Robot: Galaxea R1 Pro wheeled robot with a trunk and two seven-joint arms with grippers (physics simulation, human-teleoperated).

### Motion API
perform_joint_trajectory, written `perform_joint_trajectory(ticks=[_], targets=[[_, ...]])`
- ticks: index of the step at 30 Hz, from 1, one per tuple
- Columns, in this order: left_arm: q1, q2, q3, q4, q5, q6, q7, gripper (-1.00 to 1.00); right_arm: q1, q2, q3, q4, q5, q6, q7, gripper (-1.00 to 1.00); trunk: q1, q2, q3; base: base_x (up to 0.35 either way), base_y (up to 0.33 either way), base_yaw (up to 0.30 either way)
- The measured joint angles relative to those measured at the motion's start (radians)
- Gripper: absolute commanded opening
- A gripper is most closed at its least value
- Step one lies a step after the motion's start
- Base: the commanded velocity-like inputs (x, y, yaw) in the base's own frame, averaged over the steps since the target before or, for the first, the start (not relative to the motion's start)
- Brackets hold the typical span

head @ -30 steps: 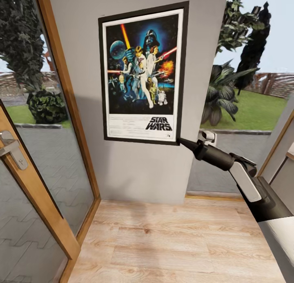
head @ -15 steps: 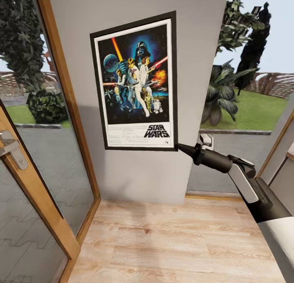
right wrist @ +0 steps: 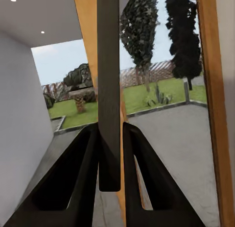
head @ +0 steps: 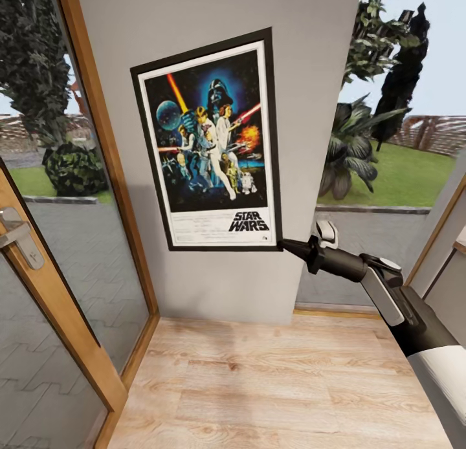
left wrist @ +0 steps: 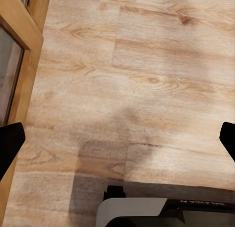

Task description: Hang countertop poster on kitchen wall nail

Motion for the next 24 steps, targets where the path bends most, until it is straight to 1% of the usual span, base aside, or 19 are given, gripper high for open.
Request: perform_joint_trajectory(ticks=[9, 16, 19, 21, 24], targets=[[0.0, 0.0, 0.0, 0.0, 0.0, 0.0, 0.0, 1.0, -0.001, 0.005, -0.01, 0.001, 0.001, -0.001, -0.001, -1.0, 0.0, 0.0, 0.0, 0.0, 0.0, 0.0], [0.0, 0.0, 0.0, 0.0, 0.0, 0.0, 0.0, 1.0, -0.005, 0.012, -0.031, -0.001, -0.002, -0.002, -0.019, -1.0, 0.0, 0.0, 0.0, 0.0, 0.0, 0.0], [0.0, 0.0, 0.0, 0.0, 0.0, 0.0, 0.0, 1.0, -0.011, 0.032, -0.038, -0.002, -0.007, -0.001, -0.041, -1.0, 0.0, 0.0, 0.0, 0.0, 0.0, 0.0], [0.0, 0.0, 0.0, 0.0, 0.0, 0.0, 0.0, 1.0, -0.012, 0.04, -0.039, -0.002, -0.009, -0.001, -0.046, -1.0, 0.0, 0.0, 0.0, 0.0, 0.0, 0.0], [0.0, -0.001, 0.0, 0.0, 0.0, 0.0, 0.0, 1.0, -0.013, 0.061, -0.042, -0.002, -0.01, -0.001, -0.055, -1.0, 0.0, 0.0, 0.0, 0.0, 0.0, 0.0]])
